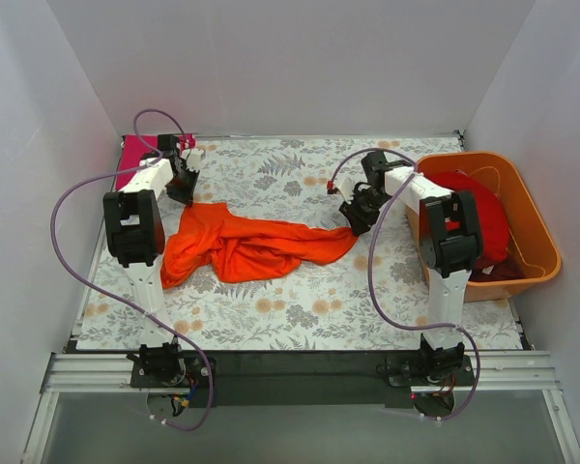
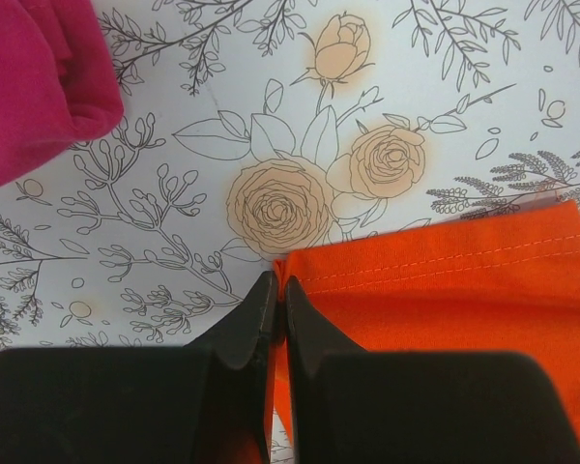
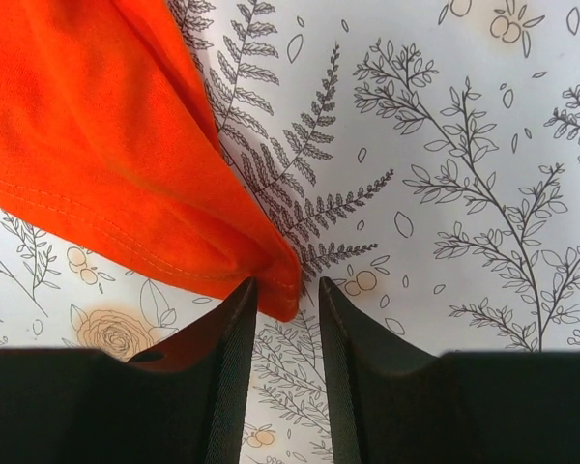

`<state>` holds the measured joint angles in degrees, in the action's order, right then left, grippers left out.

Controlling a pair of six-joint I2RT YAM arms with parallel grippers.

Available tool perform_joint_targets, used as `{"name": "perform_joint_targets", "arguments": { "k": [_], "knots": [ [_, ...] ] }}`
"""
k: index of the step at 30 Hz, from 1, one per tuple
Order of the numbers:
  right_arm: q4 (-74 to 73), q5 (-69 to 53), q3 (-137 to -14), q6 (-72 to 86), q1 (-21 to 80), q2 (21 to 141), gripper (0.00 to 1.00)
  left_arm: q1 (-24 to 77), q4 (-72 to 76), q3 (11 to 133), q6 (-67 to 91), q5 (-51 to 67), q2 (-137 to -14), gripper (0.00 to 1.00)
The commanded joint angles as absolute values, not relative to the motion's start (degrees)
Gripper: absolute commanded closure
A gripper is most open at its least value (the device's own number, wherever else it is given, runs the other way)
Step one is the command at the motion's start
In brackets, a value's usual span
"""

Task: Fold and stack the t-shirts
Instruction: Flatten the tshirt out

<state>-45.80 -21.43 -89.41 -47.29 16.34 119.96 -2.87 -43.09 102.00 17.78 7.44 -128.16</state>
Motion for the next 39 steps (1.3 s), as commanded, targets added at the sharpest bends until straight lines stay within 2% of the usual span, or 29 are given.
{"name": "perform_joint_targets", "arguments": {
  "k": [1,3,5,6,7,12,18,25,34,39],
  "knots": [
    [-43.77,-21.27,-84.82,-47.28,17.66,119.62,0.62,-2.72,-43.68,102.13,18.19,6.68,-126.30,1.00],
    [-41.07,-20.31,-81.06,-46.85,18.37,118.66,0.62,-2.81,-43.51,101.78,18.46,6.85,-125.78,1.00],
    [-38.24,-18.47,-78.76,-46.15,18.81,117.25,0.71,-2.81,-43.42,101.16,18.98,7.12,-125.42,1.00],
    [-37.36,-18.02,-78.14,-45.19,18.81,117.16,0.83,-2.81,-43.33,100.99,19.42,7.55,-125.25,1.00],
    [-37.01,-17.58,-78.40,-44.74,18.81,116.90,0.98,-2.81,-43.33,100.73,19.86,7.91,-124.72,1.00],
    [-37.27,-17.14,-82.34,-44.21,18.02,112.33,0.99,-5.09,-41.84,103.70,22.67,13.69,-121.47,1.00],
    [-37.44,-14.95,-97.01,-42.71,16.35,107.49,0.99,-8.35,-36.84,109.33,25.05,21.61,-114.37,1.00],
    [-36.04,-10.73,-109.85,-42.89,16.08,103.72,0.99,-11.60,-27.70,109.52,30.84,26.27,-105.74,1.00],
    [-23.14,-4.75,-112.33,-42.36,16.08,93.01,0.99,-16.96,-4.68,101.09,39.72,26.98,-89.16,1.00],
    [-17.94,-2.11,-108.03,-41.05,16.08,85.01,0.99,-18.02,8.16,89.05,39.73,26.98,-76.57,1.00]
  ]
}}
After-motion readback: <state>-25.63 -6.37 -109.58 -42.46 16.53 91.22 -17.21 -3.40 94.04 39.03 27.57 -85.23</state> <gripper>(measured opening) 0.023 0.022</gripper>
